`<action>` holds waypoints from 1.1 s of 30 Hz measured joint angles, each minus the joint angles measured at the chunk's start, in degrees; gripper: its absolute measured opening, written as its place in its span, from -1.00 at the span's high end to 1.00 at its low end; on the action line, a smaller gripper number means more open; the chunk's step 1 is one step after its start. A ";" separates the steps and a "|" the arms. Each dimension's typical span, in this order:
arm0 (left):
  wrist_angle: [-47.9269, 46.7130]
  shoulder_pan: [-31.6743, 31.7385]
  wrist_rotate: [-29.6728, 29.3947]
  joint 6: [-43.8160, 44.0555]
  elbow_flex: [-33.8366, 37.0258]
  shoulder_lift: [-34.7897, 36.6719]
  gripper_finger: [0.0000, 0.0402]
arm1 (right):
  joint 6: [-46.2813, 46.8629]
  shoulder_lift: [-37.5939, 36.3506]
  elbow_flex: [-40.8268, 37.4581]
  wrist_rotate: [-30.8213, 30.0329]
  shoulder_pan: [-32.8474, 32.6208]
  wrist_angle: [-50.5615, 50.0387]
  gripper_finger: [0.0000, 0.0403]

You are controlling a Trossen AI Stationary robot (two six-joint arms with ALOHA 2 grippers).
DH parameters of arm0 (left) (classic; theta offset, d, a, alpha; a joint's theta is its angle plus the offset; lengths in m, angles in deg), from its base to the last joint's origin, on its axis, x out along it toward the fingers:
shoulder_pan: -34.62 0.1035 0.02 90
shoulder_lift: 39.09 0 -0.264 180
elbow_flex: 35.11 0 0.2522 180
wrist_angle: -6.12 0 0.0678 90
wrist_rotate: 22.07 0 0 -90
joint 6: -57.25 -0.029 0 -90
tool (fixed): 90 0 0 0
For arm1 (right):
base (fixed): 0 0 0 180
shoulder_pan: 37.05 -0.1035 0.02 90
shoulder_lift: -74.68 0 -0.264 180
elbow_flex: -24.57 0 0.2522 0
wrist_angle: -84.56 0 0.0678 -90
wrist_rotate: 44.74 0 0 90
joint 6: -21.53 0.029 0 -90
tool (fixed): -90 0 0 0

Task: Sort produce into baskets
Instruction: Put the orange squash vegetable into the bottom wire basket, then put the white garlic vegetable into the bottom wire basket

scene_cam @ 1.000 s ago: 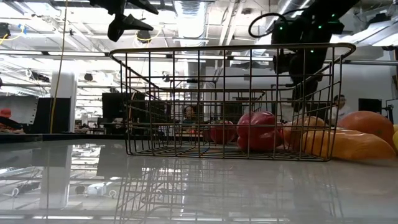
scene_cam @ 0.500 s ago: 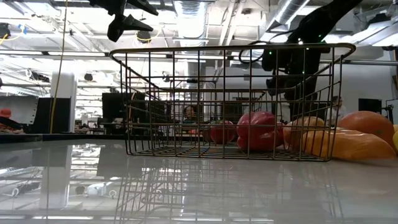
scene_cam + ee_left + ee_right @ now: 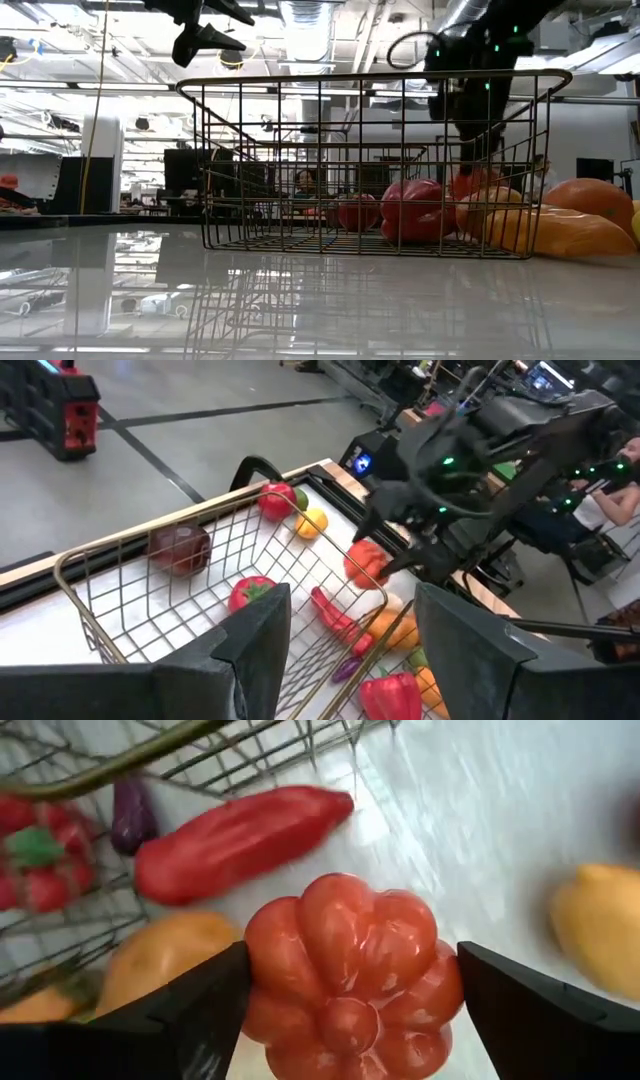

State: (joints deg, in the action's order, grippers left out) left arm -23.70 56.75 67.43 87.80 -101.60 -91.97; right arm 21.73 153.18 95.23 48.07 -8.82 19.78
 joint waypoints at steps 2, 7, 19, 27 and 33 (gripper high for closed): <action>0.00 0.00 -0.06 0.16 0.00 0.00 0.00 | 2.08 -1.11 2.86 0.02 -0.94 -2.31 -0.79; 0.02 0.00 -0.19 0.52 0.00 0.00 0.00 | 6.95 -3.49 10.57 1.82 -5.29 -4.77 -0.79; 0.09 0.00 -4.38 -0.94 0.00 0.00 0.00 | 15.43 -3.76 17.23 4.05 -25.07 1.13 -0.81; 0.09 0.00 -4.38 -0.99 0.00 0.00 0.00 | 19.93 -1.25 17.23 4.08 -26.62 1.57 -0.97; 0.09 0.00 -4.28 -2.10 0.00 0.00 0.00 | 21.23 -1.82 17.23 4.68 -26.62 -0.40 -0.95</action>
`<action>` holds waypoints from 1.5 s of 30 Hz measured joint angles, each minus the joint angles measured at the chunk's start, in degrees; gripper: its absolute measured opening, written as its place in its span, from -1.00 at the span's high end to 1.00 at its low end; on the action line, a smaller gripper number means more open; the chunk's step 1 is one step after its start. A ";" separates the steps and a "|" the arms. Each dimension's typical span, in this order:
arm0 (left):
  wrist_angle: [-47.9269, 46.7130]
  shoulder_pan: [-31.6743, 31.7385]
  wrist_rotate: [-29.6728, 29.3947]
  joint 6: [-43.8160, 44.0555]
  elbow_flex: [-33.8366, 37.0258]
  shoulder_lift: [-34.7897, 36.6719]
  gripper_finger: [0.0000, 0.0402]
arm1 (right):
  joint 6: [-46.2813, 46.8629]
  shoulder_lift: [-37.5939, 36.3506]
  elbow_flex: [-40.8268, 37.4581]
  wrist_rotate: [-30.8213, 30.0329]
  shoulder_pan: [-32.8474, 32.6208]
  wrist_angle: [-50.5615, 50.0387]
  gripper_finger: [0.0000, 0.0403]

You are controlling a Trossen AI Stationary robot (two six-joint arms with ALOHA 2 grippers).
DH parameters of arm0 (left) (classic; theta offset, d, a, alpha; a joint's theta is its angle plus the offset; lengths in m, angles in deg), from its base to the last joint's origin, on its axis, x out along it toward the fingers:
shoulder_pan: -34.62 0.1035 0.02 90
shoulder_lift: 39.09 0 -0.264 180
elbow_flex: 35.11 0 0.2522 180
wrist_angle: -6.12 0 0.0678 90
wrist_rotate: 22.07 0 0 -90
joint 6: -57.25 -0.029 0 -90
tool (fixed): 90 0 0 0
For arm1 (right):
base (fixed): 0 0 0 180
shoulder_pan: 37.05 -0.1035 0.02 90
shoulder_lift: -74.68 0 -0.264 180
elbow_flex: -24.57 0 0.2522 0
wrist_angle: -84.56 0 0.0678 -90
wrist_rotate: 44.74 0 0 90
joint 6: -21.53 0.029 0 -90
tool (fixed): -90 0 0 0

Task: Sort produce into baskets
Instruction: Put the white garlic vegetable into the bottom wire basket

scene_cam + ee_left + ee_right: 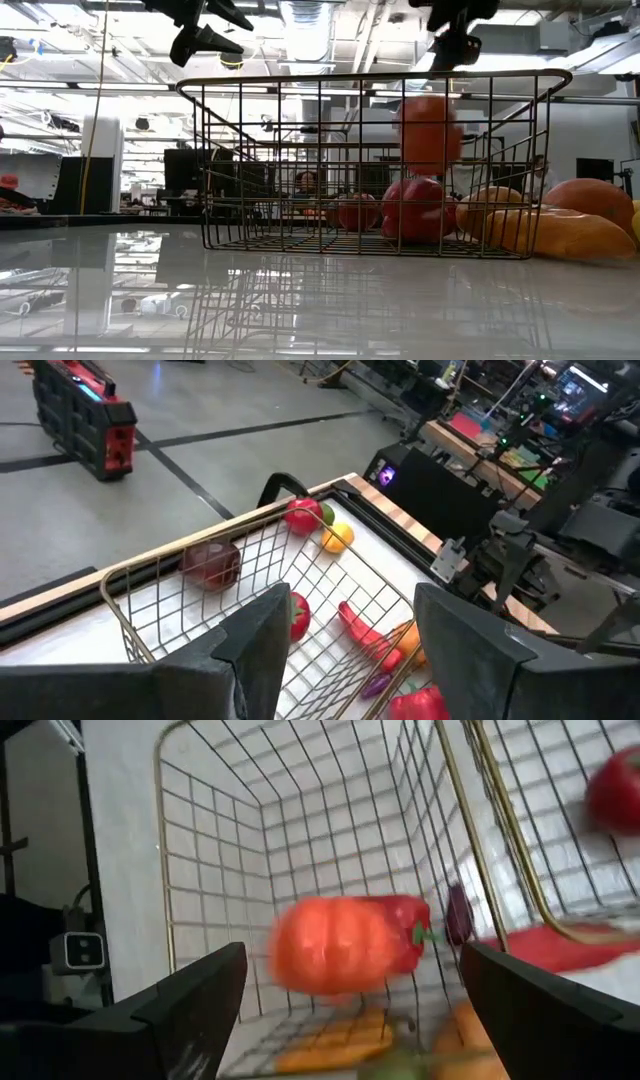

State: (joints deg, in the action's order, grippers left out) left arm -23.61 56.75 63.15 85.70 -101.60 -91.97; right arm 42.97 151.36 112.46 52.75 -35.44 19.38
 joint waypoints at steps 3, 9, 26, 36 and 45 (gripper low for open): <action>-0.02 0.00 0.90 0.02 0.00 0.00 0.00 | 0.04 -0.57 0.02 0.00 0.04 -3.72 -0.98; -0.02 0.00 1.45 0.02 -0.02 0.00 0.00 | -1.44 -0.68 -0.43 -0.11 -0.55 -17.98 -0.96; -0.07 0.00 1.45 0.23 -0.02 0.00 0.00 | 3.95 -12.75 -35.41 -5.11 7.77 0.42 -0.83; -0.04 0.00 2.28 2.10 -0.02 0.00 0.00 | -1.67 -4.75 -39.87 -9.17 13.04 16.37 -0.82; -0.04 0.00 4.07 2.21 -0.02 0.00 0.00 | -3.96 2.92 -39.58 -8.47 14.18 19.14 -0.57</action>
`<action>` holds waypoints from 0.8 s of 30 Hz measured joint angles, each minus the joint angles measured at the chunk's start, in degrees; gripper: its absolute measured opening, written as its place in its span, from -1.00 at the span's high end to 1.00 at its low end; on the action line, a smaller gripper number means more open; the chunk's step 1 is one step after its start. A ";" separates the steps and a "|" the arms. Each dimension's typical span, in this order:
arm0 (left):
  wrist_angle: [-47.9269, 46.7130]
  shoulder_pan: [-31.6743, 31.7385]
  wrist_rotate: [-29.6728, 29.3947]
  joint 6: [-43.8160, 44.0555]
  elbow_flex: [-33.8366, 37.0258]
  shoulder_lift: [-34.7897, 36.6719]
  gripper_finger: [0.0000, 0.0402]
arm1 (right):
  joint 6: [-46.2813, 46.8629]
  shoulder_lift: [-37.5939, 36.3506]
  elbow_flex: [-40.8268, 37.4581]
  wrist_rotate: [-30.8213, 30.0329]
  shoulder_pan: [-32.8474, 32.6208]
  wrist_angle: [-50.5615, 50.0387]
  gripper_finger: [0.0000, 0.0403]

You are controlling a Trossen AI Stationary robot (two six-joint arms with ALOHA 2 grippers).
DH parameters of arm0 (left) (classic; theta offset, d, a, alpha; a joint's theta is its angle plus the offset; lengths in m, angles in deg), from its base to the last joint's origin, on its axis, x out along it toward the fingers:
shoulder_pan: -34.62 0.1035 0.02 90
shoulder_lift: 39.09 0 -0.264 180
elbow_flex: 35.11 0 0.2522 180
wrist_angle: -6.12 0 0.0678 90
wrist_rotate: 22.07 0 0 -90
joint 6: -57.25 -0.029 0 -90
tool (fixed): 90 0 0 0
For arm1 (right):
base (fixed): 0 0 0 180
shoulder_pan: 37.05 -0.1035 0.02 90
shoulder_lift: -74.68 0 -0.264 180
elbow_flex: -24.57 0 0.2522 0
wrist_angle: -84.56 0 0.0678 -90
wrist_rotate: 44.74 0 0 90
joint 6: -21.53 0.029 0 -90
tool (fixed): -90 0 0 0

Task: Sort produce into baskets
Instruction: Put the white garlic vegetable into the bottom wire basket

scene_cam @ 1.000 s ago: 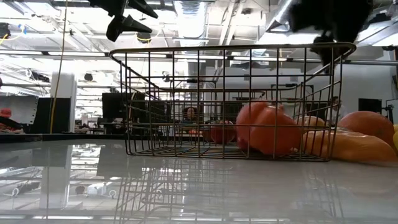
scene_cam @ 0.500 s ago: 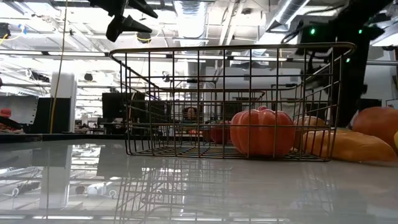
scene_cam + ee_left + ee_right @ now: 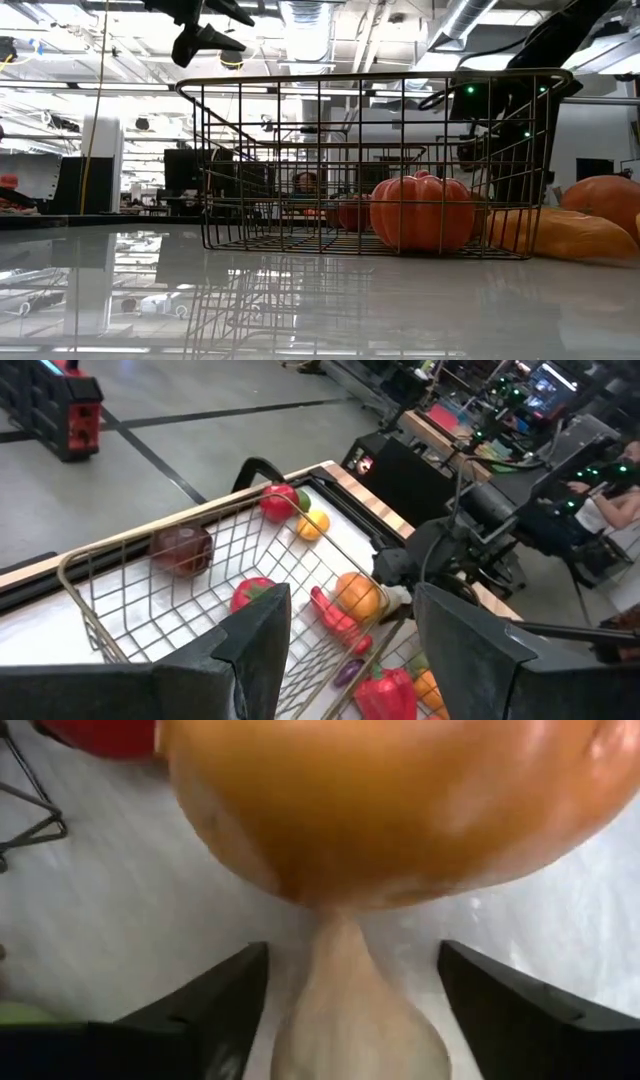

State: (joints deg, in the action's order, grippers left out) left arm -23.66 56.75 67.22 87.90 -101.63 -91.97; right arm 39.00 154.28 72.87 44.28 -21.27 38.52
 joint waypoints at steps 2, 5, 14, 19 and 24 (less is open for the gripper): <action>-0.01 -0.02 -0.01 0.00 0.00 0.00 0.00 | -0.50 -0.41 -0.02 -0.03 -0.13 -0.10 -0.43; 0.00 0.00 -0.04 0.00 0.00 0.00 0.00 | -0.87 -1.68 -0.24 0.36 -0.21 -0.49 -0.22; 0.01 0.00 0.04 0.13 0.00 0.00 0.00 | -0.83 -9.43 3.48 2.80 0.56 -10.26 0.20; 0.02 0.00 0.07 0.52 0.00 0.00 0.00 | -0.85 -13.38 11.54 2.98 0.53 -17.18 0.07; 0.02 -0.01 0.09 0.68 0.00 0.01 0.00 | 2.31 -15.62 21.94 4.27 -1.06 -15.72 0.03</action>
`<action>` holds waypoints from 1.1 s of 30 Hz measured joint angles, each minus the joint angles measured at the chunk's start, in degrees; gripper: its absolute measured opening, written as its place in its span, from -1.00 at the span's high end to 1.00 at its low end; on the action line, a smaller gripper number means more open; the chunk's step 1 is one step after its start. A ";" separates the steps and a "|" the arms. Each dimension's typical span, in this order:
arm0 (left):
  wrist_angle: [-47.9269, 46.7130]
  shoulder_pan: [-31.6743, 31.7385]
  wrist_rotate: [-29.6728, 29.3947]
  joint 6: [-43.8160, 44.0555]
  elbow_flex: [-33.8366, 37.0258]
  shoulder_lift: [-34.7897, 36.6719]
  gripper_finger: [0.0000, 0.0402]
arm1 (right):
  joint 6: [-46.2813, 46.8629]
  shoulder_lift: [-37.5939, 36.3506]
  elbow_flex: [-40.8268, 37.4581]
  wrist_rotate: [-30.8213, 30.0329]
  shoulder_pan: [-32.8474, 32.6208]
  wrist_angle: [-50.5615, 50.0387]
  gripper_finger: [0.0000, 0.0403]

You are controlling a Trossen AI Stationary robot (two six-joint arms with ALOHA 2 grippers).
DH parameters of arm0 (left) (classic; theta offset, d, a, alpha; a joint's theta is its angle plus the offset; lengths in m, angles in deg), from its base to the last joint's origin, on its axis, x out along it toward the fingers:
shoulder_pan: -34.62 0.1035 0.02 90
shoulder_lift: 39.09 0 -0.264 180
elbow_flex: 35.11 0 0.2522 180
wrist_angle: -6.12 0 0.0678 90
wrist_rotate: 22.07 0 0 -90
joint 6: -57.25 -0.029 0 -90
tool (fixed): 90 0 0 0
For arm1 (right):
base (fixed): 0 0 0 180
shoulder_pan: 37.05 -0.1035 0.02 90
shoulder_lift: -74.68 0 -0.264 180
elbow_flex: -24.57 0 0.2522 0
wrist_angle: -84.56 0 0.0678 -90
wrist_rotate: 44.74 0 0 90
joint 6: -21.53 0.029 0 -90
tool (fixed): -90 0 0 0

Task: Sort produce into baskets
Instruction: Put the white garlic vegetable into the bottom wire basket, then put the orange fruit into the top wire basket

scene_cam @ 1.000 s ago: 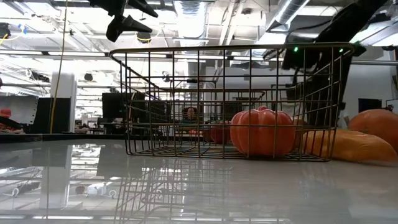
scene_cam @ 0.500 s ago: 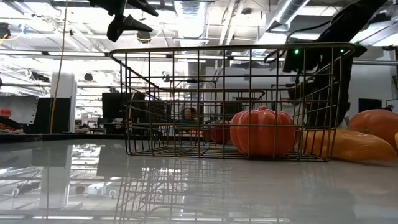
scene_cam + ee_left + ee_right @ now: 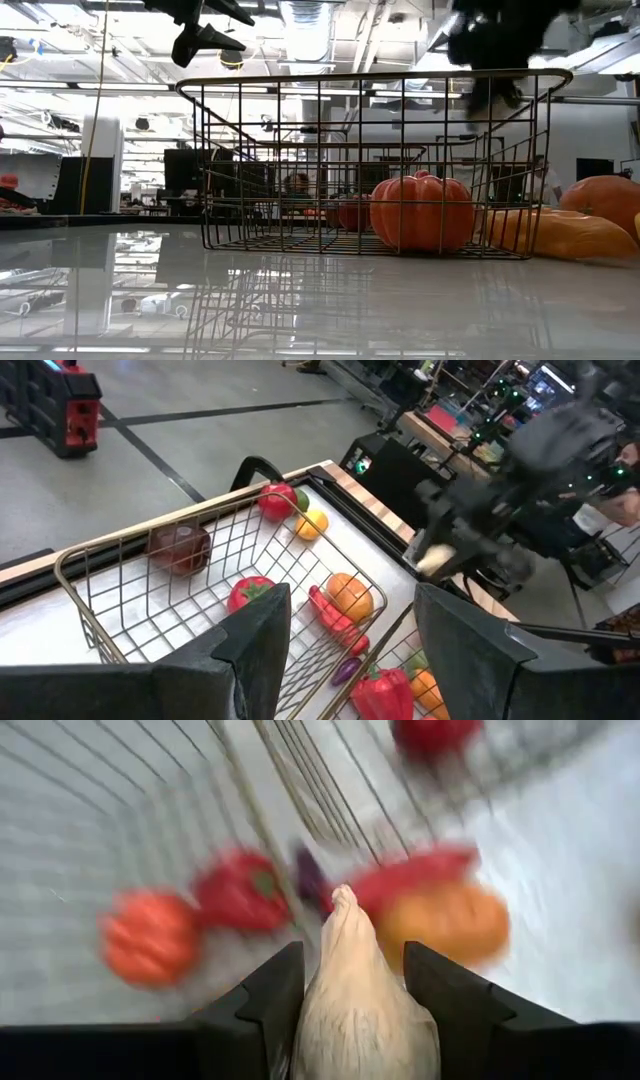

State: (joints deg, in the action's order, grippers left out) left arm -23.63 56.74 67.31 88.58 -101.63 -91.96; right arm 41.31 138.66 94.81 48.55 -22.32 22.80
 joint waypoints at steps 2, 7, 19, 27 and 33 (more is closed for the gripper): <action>-0.02 0.01 0.02 0.00 0.00 -0.01 0.00 | 1.10 0.00 3.75 0.06 -0.87 1.33 0.04; 0.00 0.01 0.02 0.00 0.00 -0.01 0.00 | 1.14 -0.03 7.65 3.37 -4.95 12.79 0.00; -0.02 0.00 0.42 -0.01 0.00 0.01 0.00 | 2.99 6.73 7.63 11.31 -11.74 18.46 -0.60; -0.02 -0.01 3.37 1.23 0.00 0.01 0.00 | 2.26 7.13 7.61 0.45 -8.18 -5.26 -0.67; -0.02 -0.01 3.57 2.83 0.00 0.01 0.00 | -0.80 1.20 3.34 -7.51 -3.60 -4.29 -0.58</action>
State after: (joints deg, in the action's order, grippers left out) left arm -23.66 56.73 70.89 91.42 -101.63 -91.95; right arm 40.51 139.86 98.15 41.04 -25.92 18.51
